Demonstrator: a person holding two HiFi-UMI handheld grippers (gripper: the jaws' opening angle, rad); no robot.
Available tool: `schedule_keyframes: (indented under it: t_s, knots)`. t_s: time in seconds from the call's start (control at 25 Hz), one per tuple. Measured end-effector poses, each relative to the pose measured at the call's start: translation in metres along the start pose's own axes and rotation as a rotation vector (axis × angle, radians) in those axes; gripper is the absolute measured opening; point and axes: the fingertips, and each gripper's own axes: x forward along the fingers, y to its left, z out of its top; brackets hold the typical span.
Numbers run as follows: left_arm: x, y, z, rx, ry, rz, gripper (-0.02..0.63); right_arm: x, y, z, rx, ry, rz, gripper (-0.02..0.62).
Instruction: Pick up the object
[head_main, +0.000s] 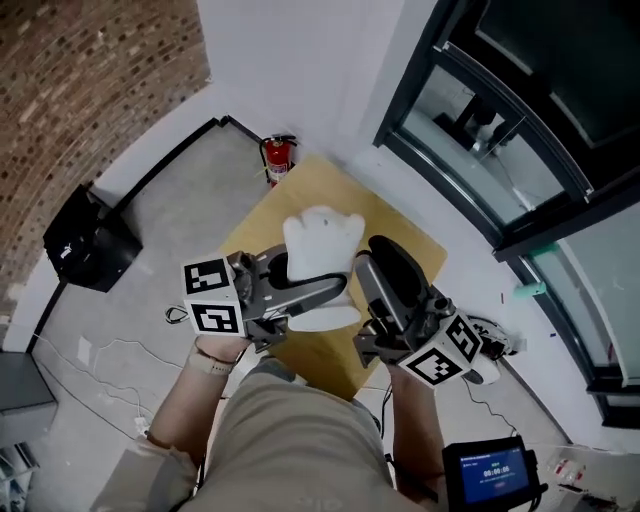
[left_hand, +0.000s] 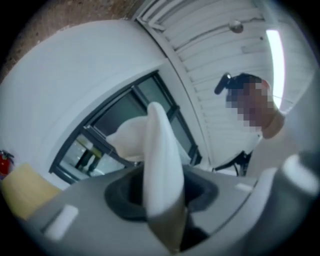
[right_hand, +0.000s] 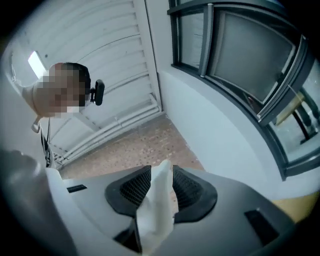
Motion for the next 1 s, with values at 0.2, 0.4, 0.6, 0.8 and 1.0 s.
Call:
schedule_keyframes:
  t_s: [0.2, 0.4, 0.6, 0.8, 1.0]
  knots:
    - [0.018, -0.032, 0.012, -0.024, -0.058, -0.072, 0.146, -0.003, 0.031, 0.021, -0.066, -0.085, -0.01, 0.121]
    - [0.018, -0.04, 0.024, -0.002, -0.101, -0.075, 0.144, 0.001, 0.041, 0.031, -0.097, -0.096, 0.007, 0.121]
    - [0.013, -0.049, 0.027, 0.01, -0.073, -0.097, 0.141, 0.0, 0.05, 0.032, -0.115, -0.124, -0.014, 0.121]
    - [0.025, -0.044, 0.027, 0.018, -0.054, -0.112, 0.141, -0.005, 0.041, 0.039, -0.12, -0.137, -0.029, 0.121]
    - [0.036, -0.039, 0.017, -0.002, -0.037, -0.132, 0.141, -0.016, 0.03, 0.04, -0.122, -0.148, -0.063, 0.121]
